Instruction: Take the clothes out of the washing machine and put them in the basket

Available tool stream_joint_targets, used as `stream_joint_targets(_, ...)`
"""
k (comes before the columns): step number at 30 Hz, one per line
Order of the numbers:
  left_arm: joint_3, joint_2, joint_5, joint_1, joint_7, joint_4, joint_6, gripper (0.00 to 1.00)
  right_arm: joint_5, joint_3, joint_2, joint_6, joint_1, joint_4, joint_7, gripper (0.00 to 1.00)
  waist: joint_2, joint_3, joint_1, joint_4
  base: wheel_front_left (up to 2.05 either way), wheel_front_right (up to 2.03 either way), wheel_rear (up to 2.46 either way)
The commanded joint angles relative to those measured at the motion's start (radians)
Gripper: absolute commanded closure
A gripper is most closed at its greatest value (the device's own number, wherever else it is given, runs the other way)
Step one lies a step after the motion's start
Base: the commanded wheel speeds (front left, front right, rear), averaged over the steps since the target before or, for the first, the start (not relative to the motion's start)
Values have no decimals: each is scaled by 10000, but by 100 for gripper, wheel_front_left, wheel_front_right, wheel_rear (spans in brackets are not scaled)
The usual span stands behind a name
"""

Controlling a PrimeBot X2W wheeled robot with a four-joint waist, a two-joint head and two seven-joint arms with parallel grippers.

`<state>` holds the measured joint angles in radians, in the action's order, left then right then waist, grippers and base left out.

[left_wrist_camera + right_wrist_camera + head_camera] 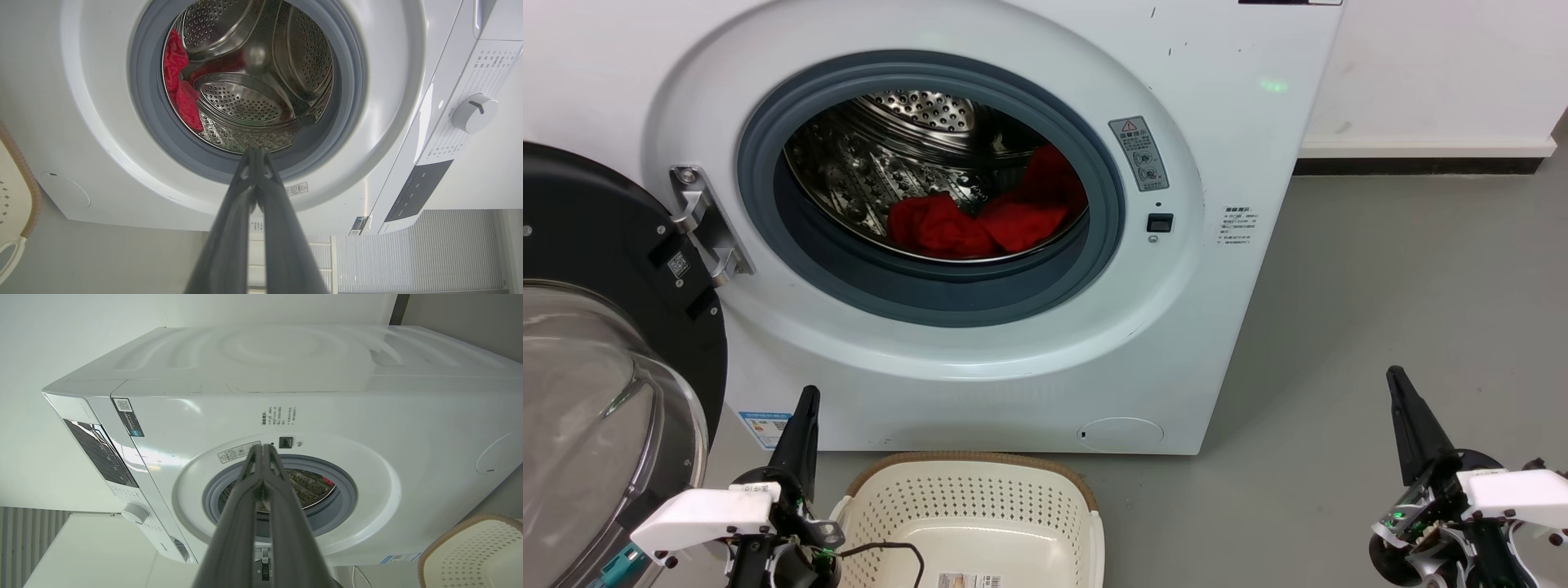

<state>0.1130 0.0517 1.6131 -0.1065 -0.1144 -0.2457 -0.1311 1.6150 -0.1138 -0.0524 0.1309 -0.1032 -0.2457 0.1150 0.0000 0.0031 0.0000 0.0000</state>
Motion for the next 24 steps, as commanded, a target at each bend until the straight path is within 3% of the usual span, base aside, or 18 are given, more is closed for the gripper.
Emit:
stream_joint_targets(1,18,-22,-6,-59,-13,-4,-24,100,-44,9,35,-3,-126,-15,-1,100,0,0,0,0,0,0,0)
stream_joint_targets(24,18,-22,-6,-59,-13,-4,-24,100,-44,9,35,-3,-126,-15,-1,100,0,0,0,0,0,0,0)
